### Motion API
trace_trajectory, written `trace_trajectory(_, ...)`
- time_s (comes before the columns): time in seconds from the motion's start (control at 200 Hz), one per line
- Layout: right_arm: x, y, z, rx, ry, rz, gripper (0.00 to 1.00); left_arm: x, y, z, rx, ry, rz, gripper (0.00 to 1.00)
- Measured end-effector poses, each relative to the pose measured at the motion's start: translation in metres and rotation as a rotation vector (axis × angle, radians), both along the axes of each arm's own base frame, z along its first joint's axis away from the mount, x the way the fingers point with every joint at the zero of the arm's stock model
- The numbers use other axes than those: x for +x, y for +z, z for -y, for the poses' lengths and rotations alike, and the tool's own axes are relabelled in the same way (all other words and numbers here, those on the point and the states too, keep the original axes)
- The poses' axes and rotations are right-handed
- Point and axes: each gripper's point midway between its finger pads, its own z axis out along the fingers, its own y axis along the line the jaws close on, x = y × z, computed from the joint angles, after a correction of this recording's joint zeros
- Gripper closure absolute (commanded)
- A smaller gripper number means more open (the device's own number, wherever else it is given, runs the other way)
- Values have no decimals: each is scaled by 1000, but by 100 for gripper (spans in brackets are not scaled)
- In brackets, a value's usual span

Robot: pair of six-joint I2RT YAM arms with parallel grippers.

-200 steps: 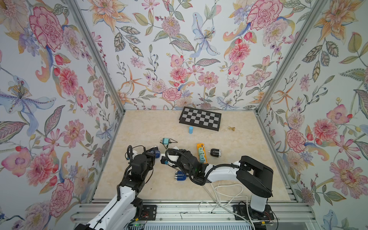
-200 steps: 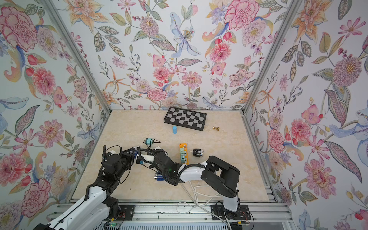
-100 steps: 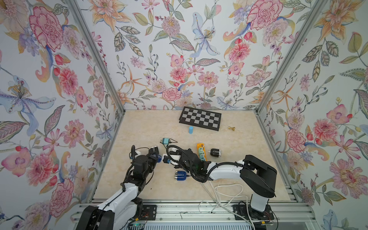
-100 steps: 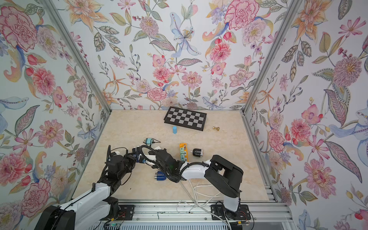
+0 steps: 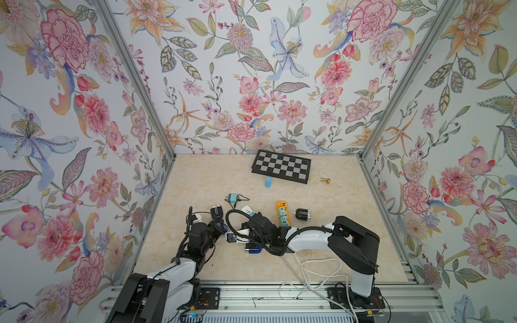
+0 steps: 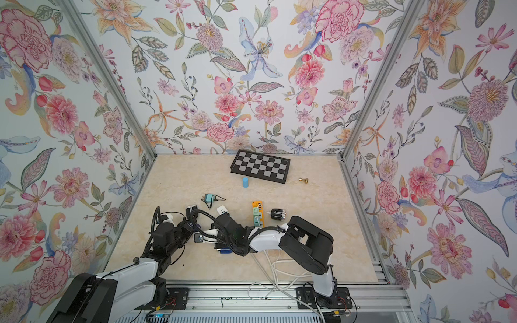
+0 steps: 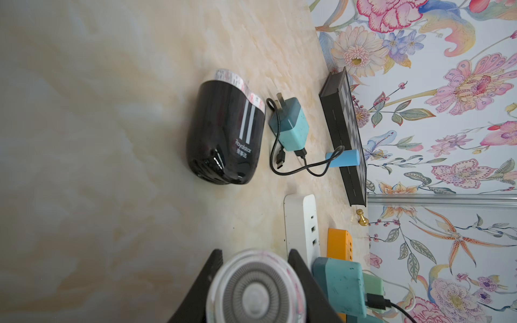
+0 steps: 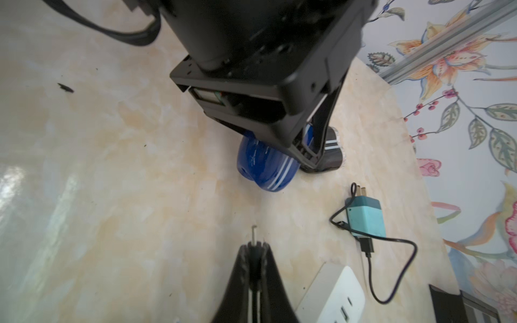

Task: Unplug the electric shaver
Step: Place the charging cable at the center of the board.

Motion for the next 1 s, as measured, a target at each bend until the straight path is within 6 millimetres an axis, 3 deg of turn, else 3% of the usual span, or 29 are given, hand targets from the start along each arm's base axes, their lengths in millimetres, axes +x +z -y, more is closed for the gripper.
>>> trace_trajectory(0.225,-7,0,-14,-17,35,-43,56,-8,-17,-1,8,-6,-13,100)
trace_trajectory(0.425,-11,-5,-11,-33,27,-75,49,1,-7,0,-2,-7,47,100)
trace_trajectory(0.57,-7,5,-12,4,-5,-98,47,4,-2,1,-5,-8,71,100)
trace_trajectory(0.675,4,35,-9,74,-53,-116,42,3,-2,1,1,-14,72,100)
trace_trajectory(0.886,44,131,10,293,-190,-157,38,2,-4,4,10,-40,67,99)
trace_trajectory(1.001,69,157,30,359,-293,-194,38,1,-6,4,15,-42,61,92)
